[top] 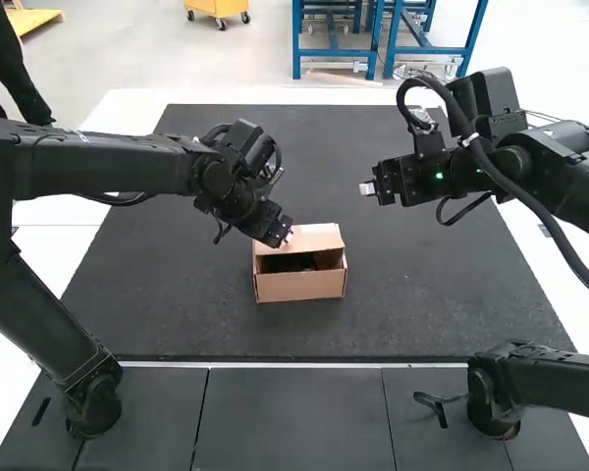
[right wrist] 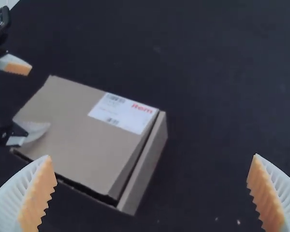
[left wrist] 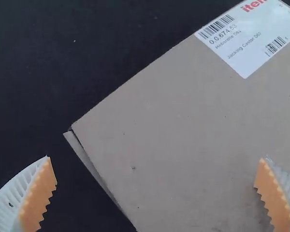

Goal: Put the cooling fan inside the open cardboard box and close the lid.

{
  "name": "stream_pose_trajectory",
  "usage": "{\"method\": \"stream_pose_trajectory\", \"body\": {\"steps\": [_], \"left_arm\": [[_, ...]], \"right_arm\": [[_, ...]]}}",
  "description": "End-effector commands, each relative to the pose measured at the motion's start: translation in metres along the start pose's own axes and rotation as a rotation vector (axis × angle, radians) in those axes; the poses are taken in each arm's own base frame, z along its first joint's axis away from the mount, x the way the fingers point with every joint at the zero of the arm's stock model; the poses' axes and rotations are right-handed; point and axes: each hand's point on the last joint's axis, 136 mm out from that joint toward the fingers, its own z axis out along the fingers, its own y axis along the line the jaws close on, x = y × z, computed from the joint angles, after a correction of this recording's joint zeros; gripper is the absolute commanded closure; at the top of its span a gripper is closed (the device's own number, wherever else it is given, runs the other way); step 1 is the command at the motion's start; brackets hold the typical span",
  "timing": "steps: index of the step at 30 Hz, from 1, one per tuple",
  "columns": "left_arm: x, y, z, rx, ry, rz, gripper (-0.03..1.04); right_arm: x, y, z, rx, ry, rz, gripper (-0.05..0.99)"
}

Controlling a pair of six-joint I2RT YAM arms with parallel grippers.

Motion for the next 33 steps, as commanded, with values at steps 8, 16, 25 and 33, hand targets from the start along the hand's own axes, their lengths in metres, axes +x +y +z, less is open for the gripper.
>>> {"method": "stream_pose_trajectory", "body": {"steps": [8, 16, 25, 33], "left_arm": [[0.02, 0.0, 0.011, -0.003, 0.03, 0.013, 0.04], [0.033, -0.004, 0.019, -0.006, 0.045, 0.03, 0.04], [0.048, -0.02, 0.029, 0.009, 0.061, 0.074, 0.04], [0.03, -0.001, 0.017, -0.06, 0.028, 0.046, 0.04]], "right_arm": [[-0.014, 0.0, -0.011, 0.0, -0.04, -0.003, 0.03], [-0.006, 0.0, -0.012, -0.004, -0.003, -0.001, 0.03], [-0.001, 0.0, -0.011, -0.005, 0.012, -0.002, 0.03], [-0.001, 0.0, -0.012, -0.004, 0.006, -0.002, 0.03]]}}
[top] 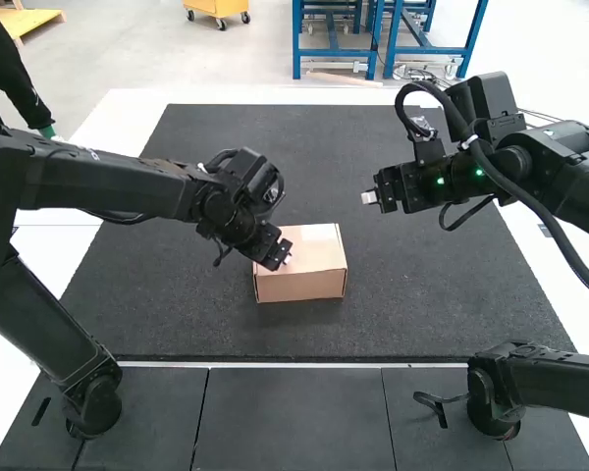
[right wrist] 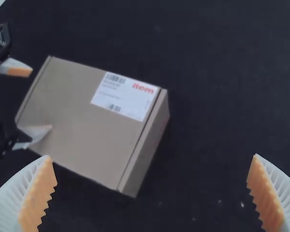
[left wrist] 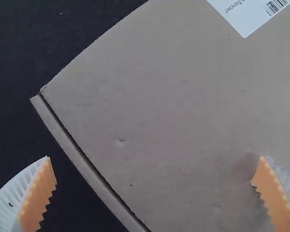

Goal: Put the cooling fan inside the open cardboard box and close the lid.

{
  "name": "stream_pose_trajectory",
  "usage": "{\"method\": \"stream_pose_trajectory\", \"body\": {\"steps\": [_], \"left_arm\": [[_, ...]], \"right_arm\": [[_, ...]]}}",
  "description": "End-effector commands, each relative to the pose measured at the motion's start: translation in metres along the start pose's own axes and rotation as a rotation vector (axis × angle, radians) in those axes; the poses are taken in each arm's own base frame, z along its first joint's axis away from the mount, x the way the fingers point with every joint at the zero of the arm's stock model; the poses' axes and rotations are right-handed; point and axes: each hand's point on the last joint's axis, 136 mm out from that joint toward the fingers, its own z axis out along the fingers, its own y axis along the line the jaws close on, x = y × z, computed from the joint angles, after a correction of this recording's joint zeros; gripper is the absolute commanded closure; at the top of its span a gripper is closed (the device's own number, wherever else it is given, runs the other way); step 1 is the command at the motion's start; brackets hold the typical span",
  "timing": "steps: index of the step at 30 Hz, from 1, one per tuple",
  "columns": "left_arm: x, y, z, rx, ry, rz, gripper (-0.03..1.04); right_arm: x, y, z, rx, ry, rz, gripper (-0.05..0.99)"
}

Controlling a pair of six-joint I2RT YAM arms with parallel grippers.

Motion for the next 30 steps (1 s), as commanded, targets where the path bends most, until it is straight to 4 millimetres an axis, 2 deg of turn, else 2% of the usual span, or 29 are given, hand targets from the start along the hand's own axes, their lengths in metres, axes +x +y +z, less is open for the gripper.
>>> {"method": "stream_pose_trajectory", "body": {"steps": [1, 7, 13, 16, 20, 23, 26, 30], "left_arm": [[-0.007, 0.015, -0.005, -0.044, -0.006, -0.015, 0.04], [-0.064, 0.05, -0.051, -0.093, -0.181, -0.106, 0.04], [-0.087, 0.088, -0.092, -0.202, -0.274, -0.169, 0.04], [-0.092, 0.096, -0.114, -0.213, -0.335, -0.194, 0.04], [-0.102, 0.104, -0.143, -0.221, -0.454, -0.226, 0.04], [-0.108, 0.113, -0.162, -0.238, -0.543, -0.253, 0.04], [-0.099, 0.134, -0.171, -0.298, -0.583, -0.295, 0.04], [-0.083, 0.16, -0.202, -0.364, -0.691, -0.357, 0.04]], "right_arm": [[-0.014, 0.0, -0.012, -0.001, -0.055, -0.008, 0.03], [-0.018, -0.001, -0.011, 0.003, -0.086, 0.004, 0.03], [-0.033, -0.005, -0.017, 0.026, -0.16, 0.008, 0.03], [-0.034, -0.007, -0.019, 0.037, -0.182, 0.009, 0.03], [-0.025, -0.026, -0.021, 0.121, -0.19, 0.078, 0.03], [-0.029, -0.034, -0.028, 0.139, -0.254, 0.148, 0.02], [-0.045, -0.042, -0.042, 0.152, -0.368, 0.201, 0.02], [-0.054, -0.057, -0.057, 0.197, -0.454, 0.224, 0.02]]}}
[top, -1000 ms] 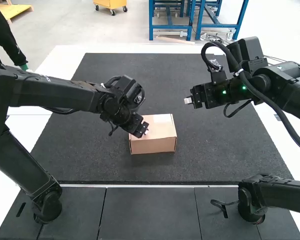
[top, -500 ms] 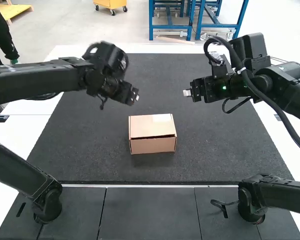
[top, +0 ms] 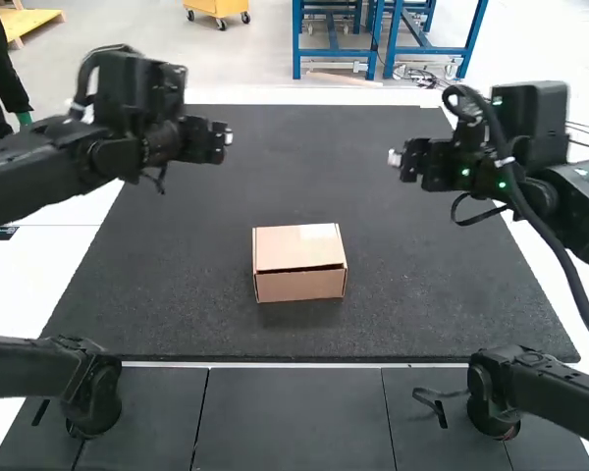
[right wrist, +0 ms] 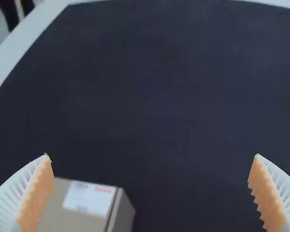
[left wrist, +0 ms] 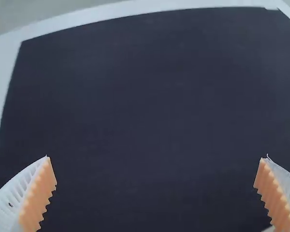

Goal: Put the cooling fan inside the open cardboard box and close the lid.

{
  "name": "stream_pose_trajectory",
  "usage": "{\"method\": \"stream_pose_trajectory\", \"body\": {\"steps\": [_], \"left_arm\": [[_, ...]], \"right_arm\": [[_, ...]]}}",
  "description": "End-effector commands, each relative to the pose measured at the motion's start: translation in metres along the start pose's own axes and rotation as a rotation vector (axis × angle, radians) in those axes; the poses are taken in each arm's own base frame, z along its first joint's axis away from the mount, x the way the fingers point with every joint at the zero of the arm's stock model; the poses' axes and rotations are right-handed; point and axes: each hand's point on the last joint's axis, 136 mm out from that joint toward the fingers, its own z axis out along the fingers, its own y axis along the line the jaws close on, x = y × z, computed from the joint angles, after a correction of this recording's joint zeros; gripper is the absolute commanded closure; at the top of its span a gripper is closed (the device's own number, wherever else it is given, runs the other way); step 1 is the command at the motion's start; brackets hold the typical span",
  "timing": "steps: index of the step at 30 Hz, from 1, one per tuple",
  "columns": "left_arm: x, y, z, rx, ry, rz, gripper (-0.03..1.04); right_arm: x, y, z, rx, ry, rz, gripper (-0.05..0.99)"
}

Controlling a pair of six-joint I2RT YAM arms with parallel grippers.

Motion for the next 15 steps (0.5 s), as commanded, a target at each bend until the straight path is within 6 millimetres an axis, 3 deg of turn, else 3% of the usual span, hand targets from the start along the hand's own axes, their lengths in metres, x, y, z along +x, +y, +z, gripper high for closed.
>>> {"method": "stream_pose_trajectory", "body": {"steps": [1, 5, 7, 11, 15], "left_arm": [[-0.016, 0.03, -0.025, -0.069, -0.119, -0.035, 0.04], [-0.033, 0.052, -0.056, -0.118, -0.3, -0.011, 0.04], [-0.035, 0.059, -0.07, -0.138, -0.356, 0.007, 0.04], [-0.021, 0.064, -0.077, -0.149, -0.371, 0.005, 0.04], [-0.013, 0.069, -0.085, -0.174, -0.431, -0.016, 0.04]], "right_arm": [[-0.017, -0.014, -0.012, 0.05, -0.08, 0.052, 0.02], [-0.021, -0.024, -0.019, 0.069, -0.129, 0.058, 0.02], [-0.023, -0.013, -0.024, 0.007, -0.145, 0.058, 0.02], [-0.018, -0.012, -0.032, -0.018, -0.204, 0.091, 0.02], [-0.004, -0.03, -0.038, 0.064, -0.282, 0.131, 0.02]]}}
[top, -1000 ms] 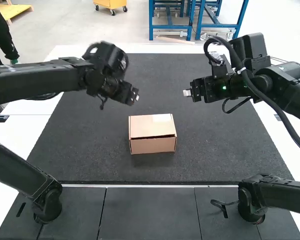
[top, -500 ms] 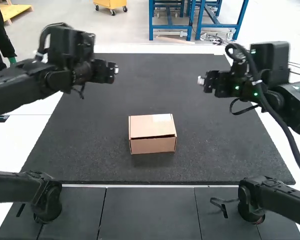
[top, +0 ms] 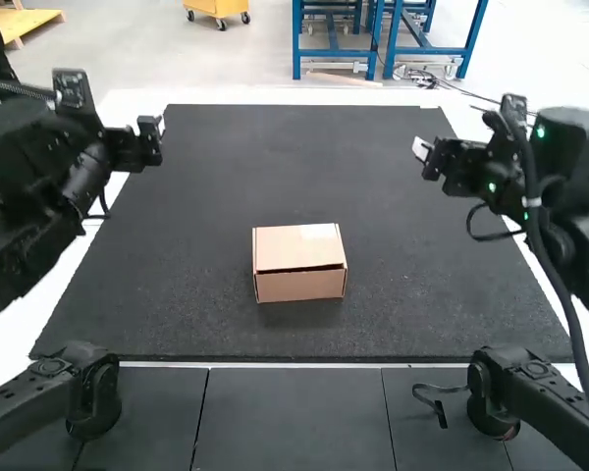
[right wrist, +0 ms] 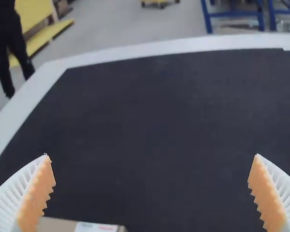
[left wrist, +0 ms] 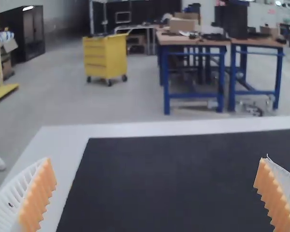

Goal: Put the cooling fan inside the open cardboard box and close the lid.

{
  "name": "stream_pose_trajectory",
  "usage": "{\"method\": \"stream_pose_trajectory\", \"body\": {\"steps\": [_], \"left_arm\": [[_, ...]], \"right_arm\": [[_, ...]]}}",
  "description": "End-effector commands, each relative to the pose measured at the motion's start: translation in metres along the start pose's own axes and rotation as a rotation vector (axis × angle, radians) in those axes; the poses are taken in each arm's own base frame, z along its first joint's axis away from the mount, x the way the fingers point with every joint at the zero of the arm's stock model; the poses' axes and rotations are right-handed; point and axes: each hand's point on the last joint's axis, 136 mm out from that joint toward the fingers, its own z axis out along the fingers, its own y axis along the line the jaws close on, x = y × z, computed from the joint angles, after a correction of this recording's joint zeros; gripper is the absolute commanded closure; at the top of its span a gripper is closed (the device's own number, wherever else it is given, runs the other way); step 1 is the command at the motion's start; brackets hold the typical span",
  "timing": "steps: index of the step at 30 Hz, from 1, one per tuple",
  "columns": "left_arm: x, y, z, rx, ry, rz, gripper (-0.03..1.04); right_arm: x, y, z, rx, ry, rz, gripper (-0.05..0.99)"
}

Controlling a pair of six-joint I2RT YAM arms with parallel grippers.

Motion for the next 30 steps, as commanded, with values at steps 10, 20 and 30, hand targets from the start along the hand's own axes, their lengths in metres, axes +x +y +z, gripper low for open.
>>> {"method": "stream_pose_trajectory", "body": {"steps": [10, 20, 30], "left_arm": [[0.016, 0.031, -0.039, -0.118, -0.125, 0.009, 0.04], [0.022, 0.046, -0.072, -0.187, -0.322, 0.094, 0.04], [0.028, 0.041, -0.074, -0.157, -0.363, 0.097, 0.04]], "right_arm": [[0.026, -0.039, -0.02, 0.156, -0.16, -0.034, 0.04], [0.062, -0.061, -0.019, 0.221, -0.267, -0.126, 0.06], [0.061, -0.063, -0.023, 0.225, -0.371, -0.188, 0.09]]}}
